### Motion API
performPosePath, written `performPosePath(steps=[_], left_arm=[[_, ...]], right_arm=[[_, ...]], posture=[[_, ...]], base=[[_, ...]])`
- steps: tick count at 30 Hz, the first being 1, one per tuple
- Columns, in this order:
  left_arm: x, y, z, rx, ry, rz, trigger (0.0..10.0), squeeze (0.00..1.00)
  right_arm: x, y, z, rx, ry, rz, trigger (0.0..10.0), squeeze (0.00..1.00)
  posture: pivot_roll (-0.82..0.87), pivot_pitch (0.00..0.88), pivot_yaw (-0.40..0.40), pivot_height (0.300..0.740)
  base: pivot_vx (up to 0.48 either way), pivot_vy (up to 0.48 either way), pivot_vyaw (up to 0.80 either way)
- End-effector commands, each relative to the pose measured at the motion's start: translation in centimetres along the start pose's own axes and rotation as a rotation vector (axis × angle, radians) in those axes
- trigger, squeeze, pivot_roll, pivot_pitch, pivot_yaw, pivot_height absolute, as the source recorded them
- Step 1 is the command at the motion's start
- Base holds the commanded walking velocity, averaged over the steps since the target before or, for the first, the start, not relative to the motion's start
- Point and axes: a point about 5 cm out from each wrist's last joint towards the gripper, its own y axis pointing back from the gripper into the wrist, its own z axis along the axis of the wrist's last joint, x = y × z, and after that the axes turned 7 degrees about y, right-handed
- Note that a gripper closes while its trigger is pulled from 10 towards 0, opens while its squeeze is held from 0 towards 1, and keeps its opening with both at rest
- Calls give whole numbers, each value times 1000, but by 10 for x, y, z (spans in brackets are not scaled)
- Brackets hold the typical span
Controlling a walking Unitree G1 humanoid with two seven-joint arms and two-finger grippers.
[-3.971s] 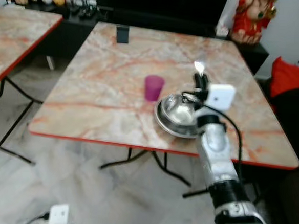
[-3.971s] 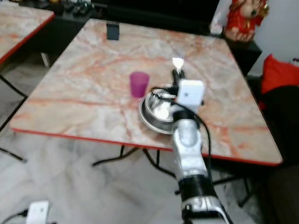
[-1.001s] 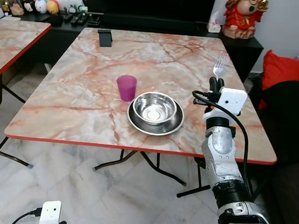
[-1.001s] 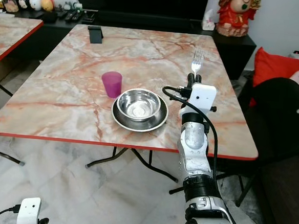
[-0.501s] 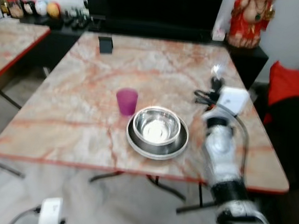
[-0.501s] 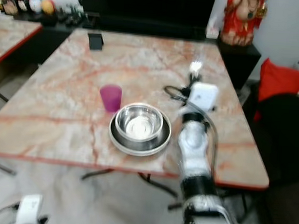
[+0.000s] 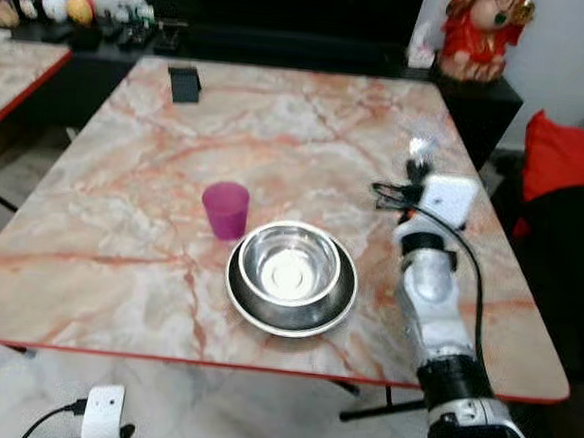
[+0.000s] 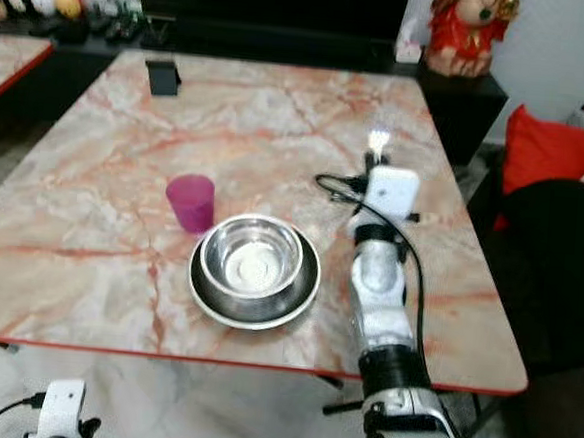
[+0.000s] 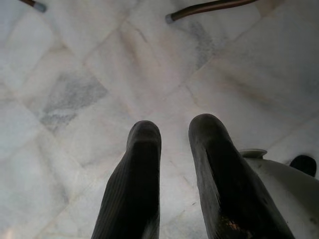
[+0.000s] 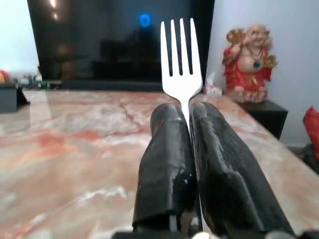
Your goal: Setting the table
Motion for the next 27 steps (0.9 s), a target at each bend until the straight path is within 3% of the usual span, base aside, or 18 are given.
performPosePath(steps=[1,7,10,19,27], left_arm=[[2,2,-10,45,-3,2,10000,0],[3,2,-10,50,-5,2,10000,0],[4,2,-11,53,-6,2,10000,0],[2,2,-12,63,-6,-4,10000,0],[0,2,-14,71,-3,-8,10000,0]], right_arm=[[-12,1,-6,59,26,-51,10000,0],[-24,9,-31,275,43,-108,10000,0],[-24,12,-33,323,86,-82,10000,0],[-21,23,-39,455,102,-20,10000,0],[-14,33,-55,564,78,9,10000,0]], posture=[[31,17,-9,740],[28,15,-6,740],[25,14,-6,740],[11,7,-12,740],[17,2,-18,740]], base=[[0,0,0],[0,0,0],[0,0,0],[0,0,0],[0,0,0]])
